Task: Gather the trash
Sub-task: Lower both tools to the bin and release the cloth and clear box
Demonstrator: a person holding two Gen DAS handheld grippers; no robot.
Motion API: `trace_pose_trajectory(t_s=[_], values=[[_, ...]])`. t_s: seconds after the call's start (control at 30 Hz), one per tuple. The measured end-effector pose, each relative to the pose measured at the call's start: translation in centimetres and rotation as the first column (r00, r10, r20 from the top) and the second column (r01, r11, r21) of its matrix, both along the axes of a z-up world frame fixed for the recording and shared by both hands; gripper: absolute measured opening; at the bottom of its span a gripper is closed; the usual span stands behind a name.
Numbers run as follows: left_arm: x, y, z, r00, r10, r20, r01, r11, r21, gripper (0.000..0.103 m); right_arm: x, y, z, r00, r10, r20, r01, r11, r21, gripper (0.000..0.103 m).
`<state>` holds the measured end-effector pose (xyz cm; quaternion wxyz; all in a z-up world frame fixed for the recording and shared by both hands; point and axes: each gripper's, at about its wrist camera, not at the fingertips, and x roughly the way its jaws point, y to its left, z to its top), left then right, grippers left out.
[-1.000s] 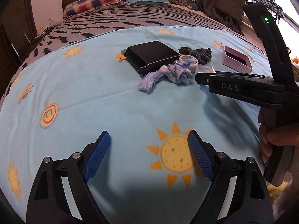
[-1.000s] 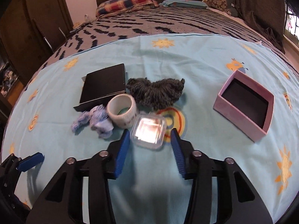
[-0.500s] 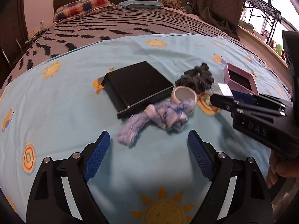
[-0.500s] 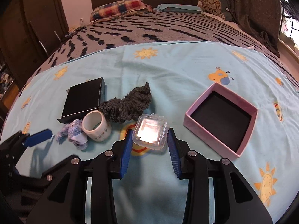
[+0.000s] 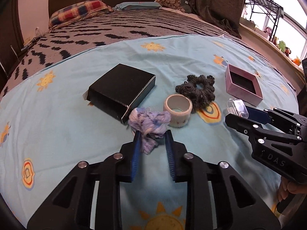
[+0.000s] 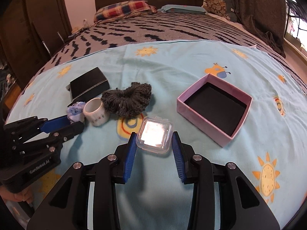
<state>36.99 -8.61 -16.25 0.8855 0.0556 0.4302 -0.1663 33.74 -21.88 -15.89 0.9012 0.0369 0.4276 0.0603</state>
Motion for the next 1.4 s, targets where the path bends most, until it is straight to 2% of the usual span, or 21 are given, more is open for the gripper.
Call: trace_pose_trajectory(t_s=[0.27,0.67,0.9,1.1,1.4], values=[[-5.0,1.5,0.9,1.000,0.005,-0.004,-0.005,1.000,-0.019,0.017,-4.5,1.6,0.6,0.999,0.043,0.002,-0.043,0.999,0.027,0.038],[-16.3,3.6,2.8,0.999,0.031,0.015,-0.030,0.998,-0.064,0.017,-13.6,3.2,2.6,0.998,0.063,0.027,-0.064,0.997,0.050,0.038],[-23.1,4.1,3.3,0.999,0.025,0.031,-0.022,0.996,-0.083,0.017,-19.2,3.3,2.6,0.997,0.064,0.030,-0.066,0.996,0.065,0.038],[-28.3,4.6,1.5,1.000,0.010,0.014,-0.009,0.995,-0.097,0.017,-23.5,3.5,1.1,0.998,0.067,0.010,-0.068,0.995,0.068,0.038],[-32.5,5.4,-4.4,0.994,0.022,-0.106,-0.032,0.995,-0.090,0.017,-27.4,4.5,-3.7,0.993,0.081,-0.086,-0.073,0.993,0.094,0.038]])
